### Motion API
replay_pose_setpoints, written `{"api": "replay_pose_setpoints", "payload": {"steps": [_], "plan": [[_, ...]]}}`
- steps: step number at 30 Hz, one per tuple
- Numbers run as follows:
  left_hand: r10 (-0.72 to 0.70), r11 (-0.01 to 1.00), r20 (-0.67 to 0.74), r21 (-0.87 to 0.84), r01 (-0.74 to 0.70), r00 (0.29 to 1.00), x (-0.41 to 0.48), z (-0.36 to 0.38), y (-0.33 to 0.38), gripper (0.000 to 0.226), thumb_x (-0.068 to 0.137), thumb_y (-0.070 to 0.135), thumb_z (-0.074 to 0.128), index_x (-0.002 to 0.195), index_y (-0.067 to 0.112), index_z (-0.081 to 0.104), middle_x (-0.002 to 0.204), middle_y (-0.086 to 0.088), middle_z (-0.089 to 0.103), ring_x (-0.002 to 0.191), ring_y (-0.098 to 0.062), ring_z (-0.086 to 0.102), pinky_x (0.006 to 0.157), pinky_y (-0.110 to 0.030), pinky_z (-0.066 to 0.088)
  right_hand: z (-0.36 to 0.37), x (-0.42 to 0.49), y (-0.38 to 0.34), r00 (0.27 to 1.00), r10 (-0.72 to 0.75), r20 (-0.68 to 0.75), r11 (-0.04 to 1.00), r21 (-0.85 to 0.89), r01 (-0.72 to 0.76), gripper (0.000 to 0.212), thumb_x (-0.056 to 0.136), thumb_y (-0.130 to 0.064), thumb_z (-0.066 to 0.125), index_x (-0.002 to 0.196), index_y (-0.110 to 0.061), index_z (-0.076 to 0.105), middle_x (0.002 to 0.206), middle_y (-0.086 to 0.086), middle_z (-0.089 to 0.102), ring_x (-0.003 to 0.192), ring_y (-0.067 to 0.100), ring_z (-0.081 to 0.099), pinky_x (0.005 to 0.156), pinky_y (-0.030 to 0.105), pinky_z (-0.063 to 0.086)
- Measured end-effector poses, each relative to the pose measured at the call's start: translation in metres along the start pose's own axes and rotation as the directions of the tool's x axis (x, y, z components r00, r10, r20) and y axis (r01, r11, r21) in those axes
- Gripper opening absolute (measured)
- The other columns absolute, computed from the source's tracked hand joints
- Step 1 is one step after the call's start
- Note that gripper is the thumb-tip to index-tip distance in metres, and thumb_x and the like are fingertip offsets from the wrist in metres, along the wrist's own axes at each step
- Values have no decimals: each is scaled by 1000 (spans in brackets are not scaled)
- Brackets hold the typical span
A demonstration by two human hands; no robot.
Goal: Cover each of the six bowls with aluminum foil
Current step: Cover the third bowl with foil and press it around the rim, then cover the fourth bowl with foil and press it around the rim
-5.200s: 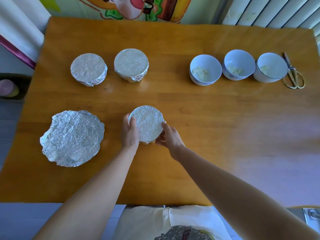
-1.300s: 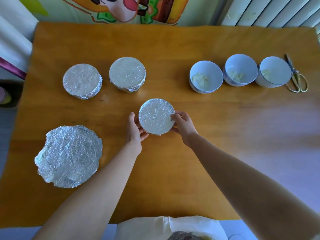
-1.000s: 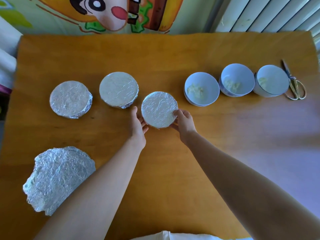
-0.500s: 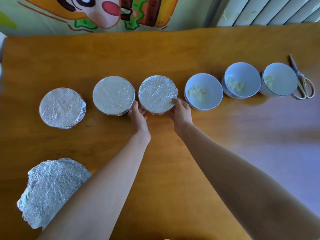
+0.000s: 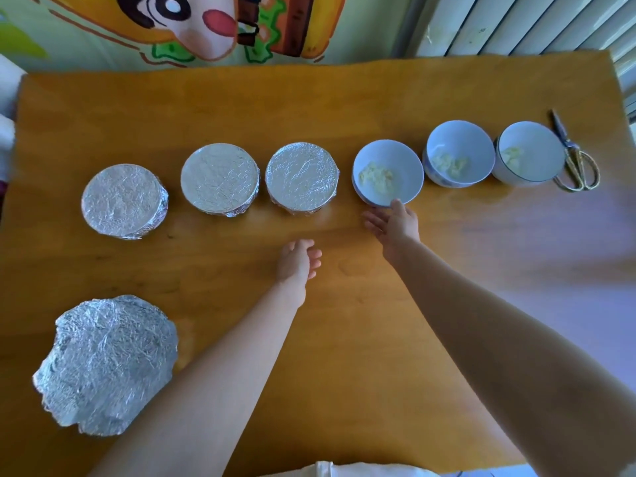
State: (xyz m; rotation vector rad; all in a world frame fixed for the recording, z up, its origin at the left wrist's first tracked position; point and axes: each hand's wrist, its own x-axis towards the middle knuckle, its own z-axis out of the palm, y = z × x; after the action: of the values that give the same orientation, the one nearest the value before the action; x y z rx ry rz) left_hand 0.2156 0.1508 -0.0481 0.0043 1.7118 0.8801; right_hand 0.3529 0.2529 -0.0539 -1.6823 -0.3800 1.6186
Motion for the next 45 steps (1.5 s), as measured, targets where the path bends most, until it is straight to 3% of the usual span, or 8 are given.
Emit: {"api": "replay_pose_setpoints", "payload": {"steps": [13, 21, 25, 33, 37, 40, 43, 45], "plan": [[42, 990, 51, 134, -48, 998, -28, 10, -23, 28, 101, 21, 44, 123, 10, 59, 88, -1, 64, 70, -13, 58, 65, -26, 45, -65, -38, 28, 999, 35, -17, 933, -358, -39, 37, 89, -13, 40, 124, -1, 47, 92, 17, 65, 61, 19, 65, 58, 30, 57], [79, 996, 52, 28, -80, 996, -62, -16, -63, 41, 104, 30, 39, 144, 23, 43, 131, -3, 55, 115, -26, 59, 102, -45, 48, -80, -86, 66, 979, 103, 177, 786, -618, 29, 29, 91, -13, 41, 118, -2, 47, 92, 20, 68, 59, 20, 63, 47, 24, 50], [84, 996, -9, -29, -84, 996, -76, -49, -87, 38, 104, 31, 39, 139, 21, 46, 134, -6, 55, 113, -26, 61, 101, -46, 49, -68, -118, 87, 946, 152, 288, 693, -713, 106, 17, 89, -9, 40, 103, -8, 50, 72, 12, 65, 58, 23, 60, 55, 29, 48], [127, 992, -108, 16, -126, 986, -82, -132, -114, 28, 102, 28, 40, 126, 18, 53, 123, -8, 62, 92, -20, 64, 91, -41, 51, -37, -162, 138, 914, 194, 356, 691, -711, 130, 31, 94, -12, 39, 122, -3, 50, 77, 13, 64, 61, 23, 59, 53, 27, 47], [379, 915, -209, 229, -332, 901, -91, -183, -125, 25, 101, 20, 47, 119, 14, 64, 113, -6, 69, 84, -16, 63, 76, -31, 48, -22, -187, 170, 939, 187, 290, 822, -569, 12, 36, 97, -23, 31, 121, -7, 51, 94, 21, 67, 64, 23, 60, 55, 28, 46], [600, 723, -233, 567, -394, 765, -95, -231, -132, 15, 95, 16, 58, 105, 17, 70, 107, -1, 68, 93, -17, 61, 77, -31, 48, -7, -203, 199, 966, 191, 171, 883, -459, -93, 33, 95, -22, 31, 113, -5, 53, 91, 20, 67, 61, 23, 59, 53, 26, 44], [717, 550, -252, 778, -304, 650, -89, -276, -139, 14, 88, 16, 69, 102, 15, 70, 107, -10, 63, 102, -31, 58, 78, -42, 52, 10, -226, 227, 928, 317, 195, 799, -582, -151, 23, 98, -22, 39, 96, -7, 57, 84, 14, 67, 63, 20, 62, 55, 28, 47], [659, 623, -351, 750, -222, 665, -87, -296, -144, 27, 87, 18, 70, 113, 13, 65, 119, -16, 54, 113, -37, 49, 88, -47, 48, 23, -240, 241, 884, 401, 240, 744, -649, -161, 18, 95, -17, 44, 93, -6, 58, 81, 12, 68, 65, 21, 63, 57, 29, 49]]}}
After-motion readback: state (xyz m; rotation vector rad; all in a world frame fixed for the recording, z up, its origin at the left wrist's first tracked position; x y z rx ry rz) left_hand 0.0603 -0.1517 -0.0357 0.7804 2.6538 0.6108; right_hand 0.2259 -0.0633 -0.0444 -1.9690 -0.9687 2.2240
